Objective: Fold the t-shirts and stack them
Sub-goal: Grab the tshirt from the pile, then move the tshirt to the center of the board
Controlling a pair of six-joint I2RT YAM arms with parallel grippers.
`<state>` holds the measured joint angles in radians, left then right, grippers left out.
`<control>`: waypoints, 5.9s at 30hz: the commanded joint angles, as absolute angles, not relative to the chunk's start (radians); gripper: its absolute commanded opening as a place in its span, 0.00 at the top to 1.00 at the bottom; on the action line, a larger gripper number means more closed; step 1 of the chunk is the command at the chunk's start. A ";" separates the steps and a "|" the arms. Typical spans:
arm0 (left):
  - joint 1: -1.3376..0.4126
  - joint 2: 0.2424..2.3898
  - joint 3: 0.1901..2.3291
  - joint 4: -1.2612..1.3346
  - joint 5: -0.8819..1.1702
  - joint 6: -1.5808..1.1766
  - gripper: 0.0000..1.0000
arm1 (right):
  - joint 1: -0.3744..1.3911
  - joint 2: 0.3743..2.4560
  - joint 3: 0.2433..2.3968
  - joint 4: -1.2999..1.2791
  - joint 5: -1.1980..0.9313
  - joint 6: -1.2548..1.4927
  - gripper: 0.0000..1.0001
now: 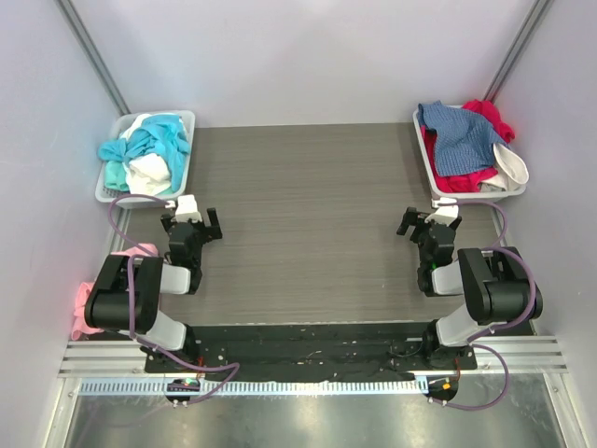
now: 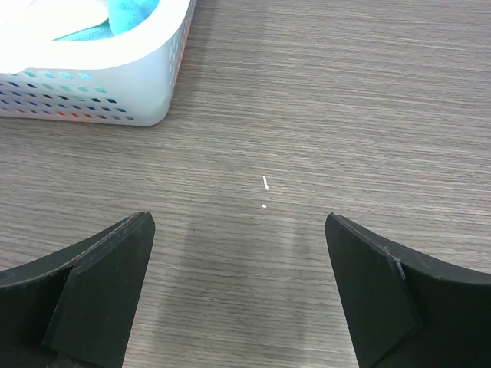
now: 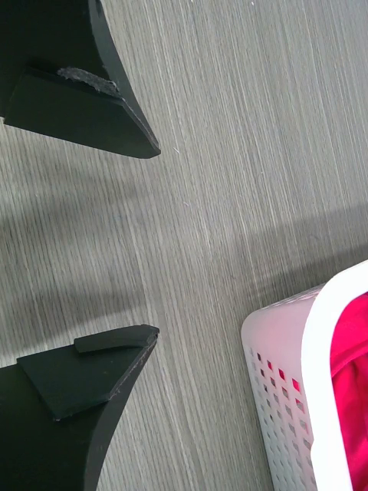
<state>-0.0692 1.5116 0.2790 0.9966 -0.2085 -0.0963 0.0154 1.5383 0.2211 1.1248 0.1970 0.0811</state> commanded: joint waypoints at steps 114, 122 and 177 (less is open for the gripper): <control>0.095 1.828 1.601 -0.037 -0.093 -0.380 0.89 | 0.351 1.123 0.709 -0.301 0.060 0.584 0.01; 0.057 1.801 1.534 -0.005 -0.103 -0.348 1.00 | 0.351 1.118 0.704 -0.299 0.052 0.578 0.01; -0.601 1.378 0.833 -0.098 -0.347 -0.607 1.00 | 0.351 1.233 0.756 -0.345 0.100 0.569 0.00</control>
<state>-0.5999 1.4368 0.8513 -0.1081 -0.3038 -0.5987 0.3477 1.1606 0.7341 -0.3729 0.0978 0.5526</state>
